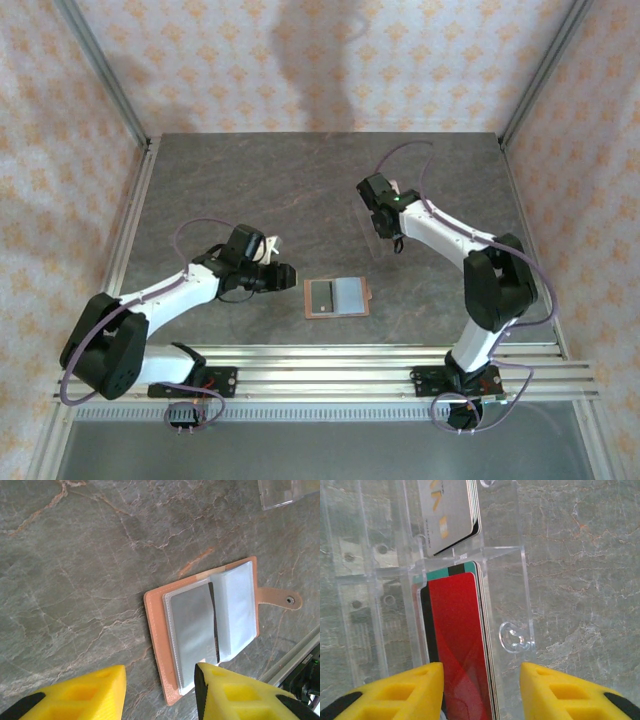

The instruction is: Put the credit cards into the card holder

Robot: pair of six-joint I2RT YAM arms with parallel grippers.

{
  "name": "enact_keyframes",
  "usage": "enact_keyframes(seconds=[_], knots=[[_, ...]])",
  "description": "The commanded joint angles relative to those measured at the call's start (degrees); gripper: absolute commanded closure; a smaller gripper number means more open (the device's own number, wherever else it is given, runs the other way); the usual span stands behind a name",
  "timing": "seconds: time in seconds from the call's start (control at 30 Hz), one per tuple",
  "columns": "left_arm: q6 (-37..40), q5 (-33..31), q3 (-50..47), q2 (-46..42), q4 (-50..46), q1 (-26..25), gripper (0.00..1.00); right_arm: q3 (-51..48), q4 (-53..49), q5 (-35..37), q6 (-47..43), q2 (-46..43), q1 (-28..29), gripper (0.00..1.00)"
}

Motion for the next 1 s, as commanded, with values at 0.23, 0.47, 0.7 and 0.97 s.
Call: enact_keyframes(seconds=[0.23,0.47,0.7,0.97], knots=[[1.64,0.60,0.16,1.33,2.27,0.42,0.58,1.41,-2.49,7.56,-0.72,2.73,1.40,0.60],[2.58,0.66,0.96,2.29,1.58,0.47,0.58,2.03,-3.04,11.87,-0.82,3.38,2.58,0.60],[2.50,1.29,1.14,3.18,2.04,0.47,0.58,1.94,-3.00,14.44,-0.71,3.72,3.11,0.67],[3.20,1.47,1.96,3.87,0.81,0.43,0.58,1.67,-2.71,16.71,-0.74,3.96,3.98,0.73]])
